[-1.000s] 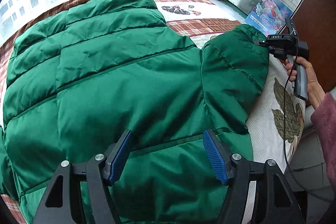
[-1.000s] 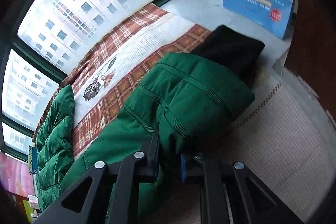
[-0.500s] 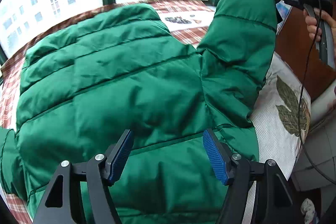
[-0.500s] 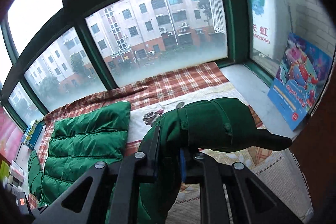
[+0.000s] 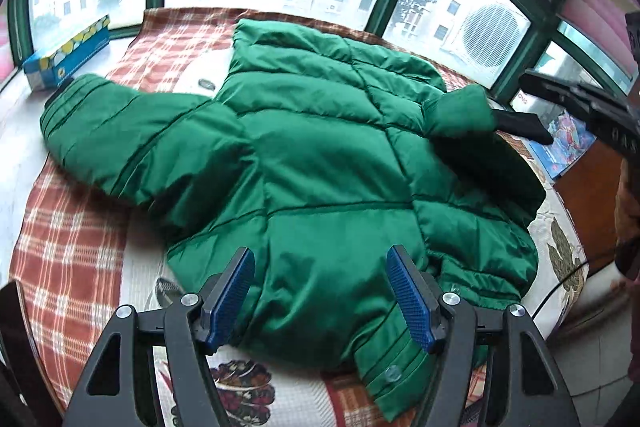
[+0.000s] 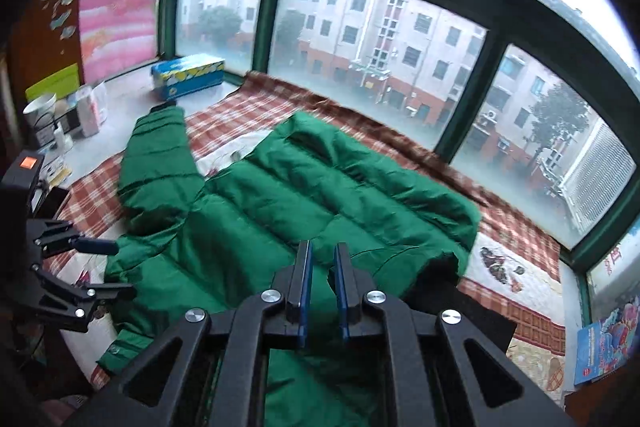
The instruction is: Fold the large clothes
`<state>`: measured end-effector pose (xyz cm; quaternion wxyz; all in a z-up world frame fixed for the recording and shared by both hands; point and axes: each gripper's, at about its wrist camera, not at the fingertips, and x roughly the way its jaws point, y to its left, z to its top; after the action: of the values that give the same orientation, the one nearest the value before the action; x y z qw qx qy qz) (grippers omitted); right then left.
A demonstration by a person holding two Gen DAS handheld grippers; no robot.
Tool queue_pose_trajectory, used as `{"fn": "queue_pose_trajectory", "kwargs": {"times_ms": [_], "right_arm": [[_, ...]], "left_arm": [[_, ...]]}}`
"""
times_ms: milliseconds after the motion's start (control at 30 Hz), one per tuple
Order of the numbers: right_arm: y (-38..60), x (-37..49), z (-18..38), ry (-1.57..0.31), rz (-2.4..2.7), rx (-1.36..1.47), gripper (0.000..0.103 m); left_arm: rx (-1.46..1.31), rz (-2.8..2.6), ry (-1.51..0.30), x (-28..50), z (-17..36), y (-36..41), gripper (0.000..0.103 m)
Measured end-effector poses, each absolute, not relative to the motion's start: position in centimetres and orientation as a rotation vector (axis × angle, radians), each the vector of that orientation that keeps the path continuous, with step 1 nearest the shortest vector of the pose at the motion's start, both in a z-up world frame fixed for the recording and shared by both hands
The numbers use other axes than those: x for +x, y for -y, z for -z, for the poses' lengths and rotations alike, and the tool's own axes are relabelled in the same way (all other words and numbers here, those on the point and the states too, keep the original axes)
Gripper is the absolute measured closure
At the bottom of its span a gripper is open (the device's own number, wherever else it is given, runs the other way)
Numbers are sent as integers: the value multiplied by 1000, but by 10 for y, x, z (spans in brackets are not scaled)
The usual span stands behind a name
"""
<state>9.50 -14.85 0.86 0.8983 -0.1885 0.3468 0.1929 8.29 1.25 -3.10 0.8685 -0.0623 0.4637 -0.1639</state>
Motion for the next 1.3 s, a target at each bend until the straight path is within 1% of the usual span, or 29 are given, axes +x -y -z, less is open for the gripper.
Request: {"fn": "queue_pose_trajectory", "kwargs": {"times_ms": [67,133,267,333,367,433,467,500,533,600,633,667,867,933,1033,1100,1167,1300], "right_arm": [[135,85,11,-787,-463,-407,90],[136,79,20,-813,-449,-430,90],[170,78,18,-897,-419,-339,89],[193,76,14,-927,-398,-270,87],[203,71,13,-928,-383,-246,84],[226,68,14,-938,-341,-204,72],[239,67,15,-942,-313,-185,55],[252,65,16,-937,-286,-166,42],[263,64,18,-940,-262,-148,39],[285,63,23,-956,-221,-125,39],[294,63,25,-959,-205,-112,39],[304,63,28,-965,-193,-97,39],[338,60,45,-1006,-179,-59,39],[345,58,49,-1011,-190,-57,39],[352,57,54,-1017,-199,-59,39],[357,58,57,-1024,-204,-53,39],[362,60,58,-1025,-204,-44,39],[371,67,56,-1011,-191,-37,39]], "left_arm": [[-158,329,-978,74,37,-29,31],[-176,326,-978,66,39,-42,31],[-205,313,-979,64,36,-49,31],[-212,321,-976,70,30,-42,31],[-209,336,-974,73,27,-35,31],[-179,382,-977,82,19,-12,31],[-150,405,-979,85,15,2,31],[-115,426,-977,88,12,17,31],[-77,443,-974,92,9,33,30],[6,470,-967,99,6,66,24],[48,479,-965,104,6,83,17],[91,489,-959,109,6,101,15],[356,481,-912,136,14,201,13],[467,452,-886,143,24,231,10],[556,431,-886,157,41,263,10],[558,425,-892,169,47,273,10],[496,438,-893,183,42,274,14],[201,405,-941,228,18,239,14]]}}
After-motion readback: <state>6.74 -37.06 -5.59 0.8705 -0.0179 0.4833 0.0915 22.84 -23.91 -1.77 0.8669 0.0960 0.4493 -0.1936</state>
